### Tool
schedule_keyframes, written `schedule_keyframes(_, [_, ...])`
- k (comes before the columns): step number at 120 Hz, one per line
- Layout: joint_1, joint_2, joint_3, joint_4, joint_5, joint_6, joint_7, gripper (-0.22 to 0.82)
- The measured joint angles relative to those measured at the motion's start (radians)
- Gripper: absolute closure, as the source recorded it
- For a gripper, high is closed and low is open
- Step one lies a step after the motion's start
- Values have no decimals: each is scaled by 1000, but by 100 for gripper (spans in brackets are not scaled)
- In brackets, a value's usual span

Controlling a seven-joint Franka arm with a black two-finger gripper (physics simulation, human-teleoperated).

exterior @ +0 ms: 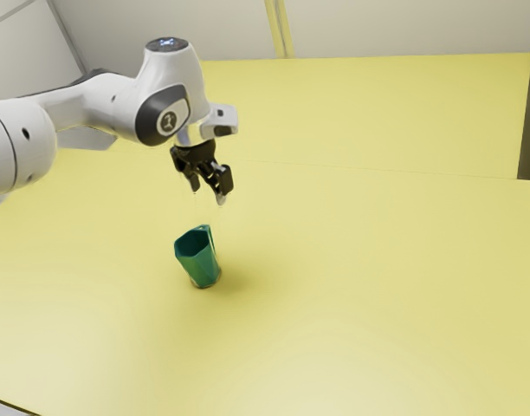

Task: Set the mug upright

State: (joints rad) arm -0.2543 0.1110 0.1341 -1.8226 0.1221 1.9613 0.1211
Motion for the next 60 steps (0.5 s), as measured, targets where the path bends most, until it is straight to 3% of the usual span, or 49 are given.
schedule_keyframes(30, [37, 136, 17, 278, -77, -205, -1, 5])
schedule_keyframes(60, [48, 155, 28, 331, -111, -320, -2, 1])
